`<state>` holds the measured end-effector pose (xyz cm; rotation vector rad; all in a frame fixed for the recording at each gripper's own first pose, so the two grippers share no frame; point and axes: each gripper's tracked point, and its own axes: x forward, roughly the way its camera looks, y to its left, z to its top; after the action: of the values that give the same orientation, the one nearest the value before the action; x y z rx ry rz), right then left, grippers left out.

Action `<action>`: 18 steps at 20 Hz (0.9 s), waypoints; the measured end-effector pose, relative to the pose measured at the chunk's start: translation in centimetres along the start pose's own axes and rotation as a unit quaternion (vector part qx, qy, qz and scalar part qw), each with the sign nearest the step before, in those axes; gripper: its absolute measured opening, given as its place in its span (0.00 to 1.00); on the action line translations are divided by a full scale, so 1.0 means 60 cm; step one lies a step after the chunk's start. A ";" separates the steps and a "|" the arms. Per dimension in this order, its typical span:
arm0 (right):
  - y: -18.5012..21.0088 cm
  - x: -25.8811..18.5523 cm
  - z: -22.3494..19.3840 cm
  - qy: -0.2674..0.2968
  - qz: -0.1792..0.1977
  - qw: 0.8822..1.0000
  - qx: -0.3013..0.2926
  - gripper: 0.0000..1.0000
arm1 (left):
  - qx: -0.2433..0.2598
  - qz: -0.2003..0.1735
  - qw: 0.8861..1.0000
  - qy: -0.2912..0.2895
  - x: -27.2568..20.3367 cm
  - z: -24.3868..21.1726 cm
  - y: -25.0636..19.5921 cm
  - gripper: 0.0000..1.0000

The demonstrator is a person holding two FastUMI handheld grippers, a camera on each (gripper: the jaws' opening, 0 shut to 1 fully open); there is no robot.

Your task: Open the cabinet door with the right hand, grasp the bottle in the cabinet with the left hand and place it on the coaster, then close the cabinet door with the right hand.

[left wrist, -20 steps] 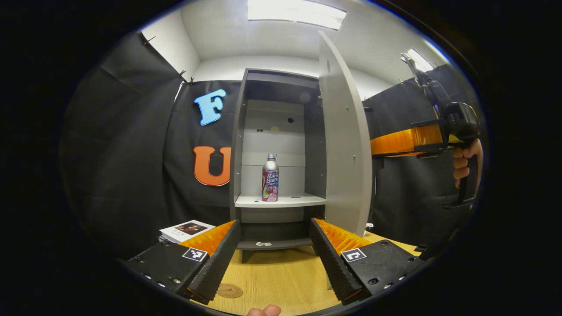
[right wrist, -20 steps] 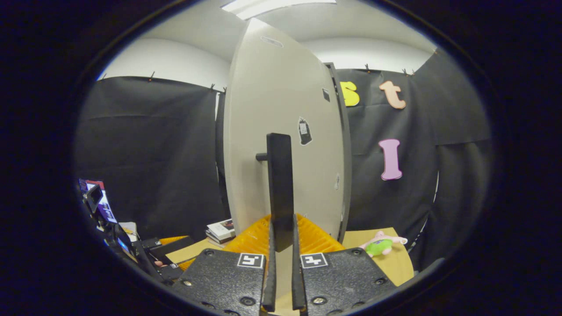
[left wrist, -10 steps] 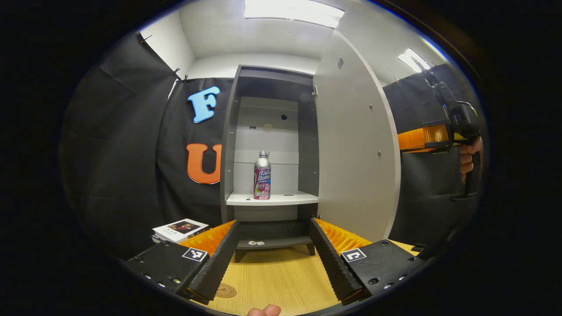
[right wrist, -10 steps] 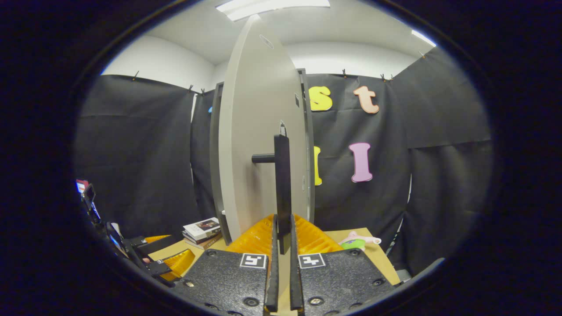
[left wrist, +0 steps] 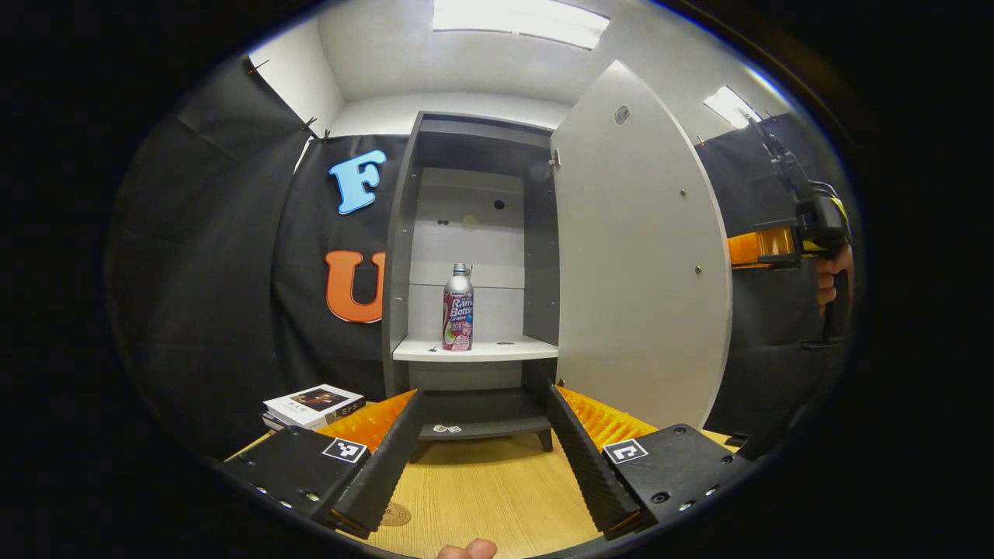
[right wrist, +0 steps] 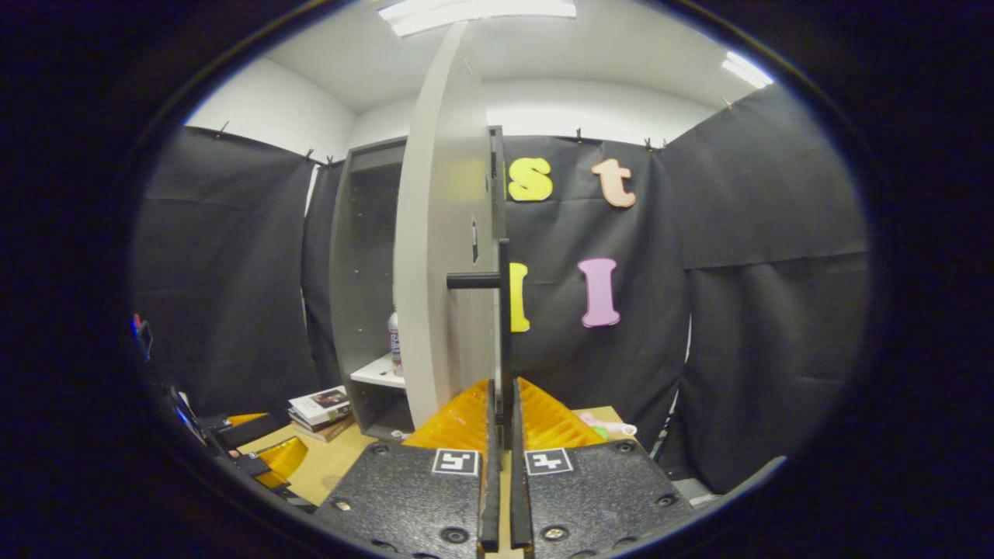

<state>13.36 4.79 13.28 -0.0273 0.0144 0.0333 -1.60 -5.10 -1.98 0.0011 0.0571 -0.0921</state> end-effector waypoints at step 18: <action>-0.109 -0.053 -0.022 -0.030 -0.044 0.997 0.059 0.05 | -0.008 0.004 1.000 0.006 0.015 -0.006 -0.007 0.95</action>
<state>10.37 -1.91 12.21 0.0905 -0.0457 -0.0545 -0.78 -5.62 -2.38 -0.0142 0.0699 -0.0843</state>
